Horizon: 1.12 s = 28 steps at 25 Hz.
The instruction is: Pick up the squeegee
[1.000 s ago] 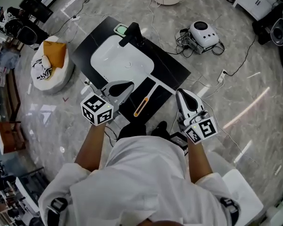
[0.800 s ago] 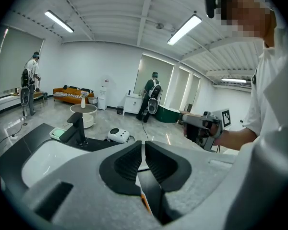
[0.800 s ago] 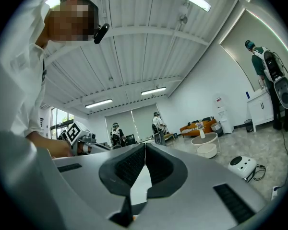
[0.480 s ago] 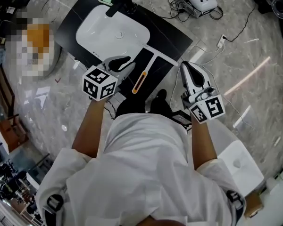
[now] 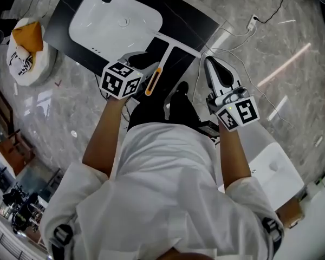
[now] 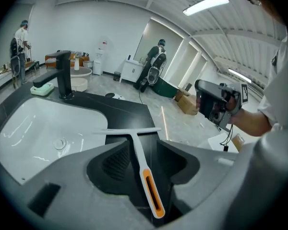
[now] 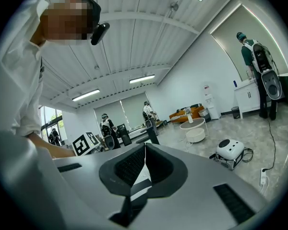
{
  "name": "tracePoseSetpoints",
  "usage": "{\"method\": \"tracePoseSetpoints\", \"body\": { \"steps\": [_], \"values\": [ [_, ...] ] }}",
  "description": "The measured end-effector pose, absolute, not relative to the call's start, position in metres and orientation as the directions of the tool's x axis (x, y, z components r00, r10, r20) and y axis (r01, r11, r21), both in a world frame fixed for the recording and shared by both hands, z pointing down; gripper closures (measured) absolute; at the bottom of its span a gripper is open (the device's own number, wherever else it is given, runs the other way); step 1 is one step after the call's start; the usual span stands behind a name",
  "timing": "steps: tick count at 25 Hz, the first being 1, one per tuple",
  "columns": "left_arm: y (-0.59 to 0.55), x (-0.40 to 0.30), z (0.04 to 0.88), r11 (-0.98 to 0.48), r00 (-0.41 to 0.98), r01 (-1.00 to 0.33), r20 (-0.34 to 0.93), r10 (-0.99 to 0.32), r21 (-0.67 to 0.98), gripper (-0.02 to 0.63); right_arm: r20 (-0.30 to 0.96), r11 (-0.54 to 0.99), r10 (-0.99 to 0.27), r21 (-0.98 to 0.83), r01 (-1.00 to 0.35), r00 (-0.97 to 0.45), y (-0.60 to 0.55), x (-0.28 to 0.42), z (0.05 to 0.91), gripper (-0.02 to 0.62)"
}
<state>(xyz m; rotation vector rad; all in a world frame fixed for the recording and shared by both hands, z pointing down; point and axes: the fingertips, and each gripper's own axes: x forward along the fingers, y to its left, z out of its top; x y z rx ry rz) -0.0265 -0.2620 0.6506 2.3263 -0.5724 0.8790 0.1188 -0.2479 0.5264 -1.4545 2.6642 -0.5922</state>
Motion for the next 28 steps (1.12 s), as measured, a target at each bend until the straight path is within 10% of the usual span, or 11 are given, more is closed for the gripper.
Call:
{"method": "tracePoseSetpoints", "body": {
  "steps": [28],
  "values": [
    [-0.258,0.009,0.742,-0.728,0.517,-0.603,0.855,-0.044,0.327,0.427,0.209,0.412,-0.819,-0.432,-0.802,-0.534,-0.236,0.140,0.582,0.580]
  ]
}}
